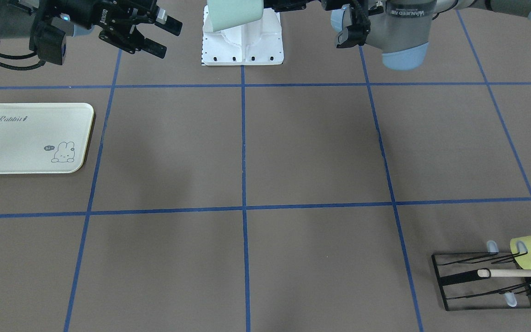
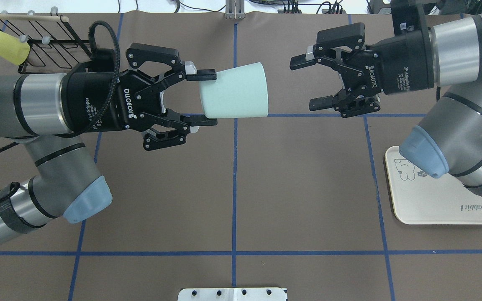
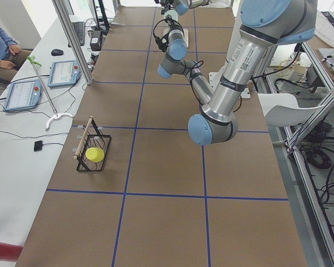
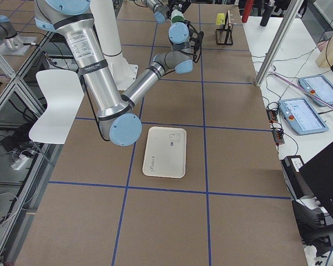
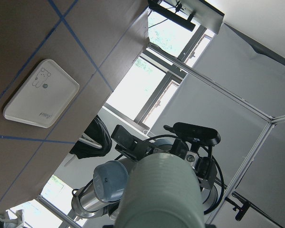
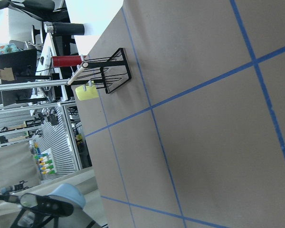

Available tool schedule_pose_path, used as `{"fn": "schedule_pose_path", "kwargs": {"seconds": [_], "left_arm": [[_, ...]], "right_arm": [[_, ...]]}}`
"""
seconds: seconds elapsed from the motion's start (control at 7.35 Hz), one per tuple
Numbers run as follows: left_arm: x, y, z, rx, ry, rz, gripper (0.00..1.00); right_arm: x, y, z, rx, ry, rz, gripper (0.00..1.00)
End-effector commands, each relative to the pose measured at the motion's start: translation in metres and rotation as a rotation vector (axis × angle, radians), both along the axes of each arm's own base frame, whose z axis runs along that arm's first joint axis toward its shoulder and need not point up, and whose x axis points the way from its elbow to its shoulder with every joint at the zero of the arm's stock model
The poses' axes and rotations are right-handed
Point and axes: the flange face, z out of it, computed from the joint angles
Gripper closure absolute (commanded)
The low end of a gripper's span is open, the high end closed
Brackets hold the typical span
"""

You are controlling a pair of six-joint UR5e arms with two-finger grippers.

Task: Left arm grabs green cup and hands to right arm on tray

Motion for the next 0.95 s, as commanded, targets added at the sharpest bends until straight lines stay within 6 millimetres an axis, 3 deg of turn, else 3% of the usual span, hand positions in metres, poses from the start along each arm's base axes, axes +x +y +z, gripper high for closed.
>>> {"fn": "schedule_pose_path", "kwargs": {"seconds": [0.0,0.27,0.54,0.82], "left_arm": [[-0.008,0.000,0.002,-0.027,0.066,-0.017,1.00],[-0.007,-0.001,0.000,-0.053,0.094,-0.026,1.00],[0.008,0.010,-0.004,-0.068,0.110,-0.004,1.00],[0.013,0.014,-0.005,-0.068,0.112,0.006,1.00]], "right_arm": [[-0.004,0.007,0.013,0.042,-0.103,-0.037,0.05],[-0.020,0.025,0.013,0.096,-0.198,-0.040,0.07],[-0.031,0.041,0.013,0.132,-0.277,-0.046,0.11],[-0.033,0.043,0.012,0.131,-0.298,-0.037,0.11]]}}
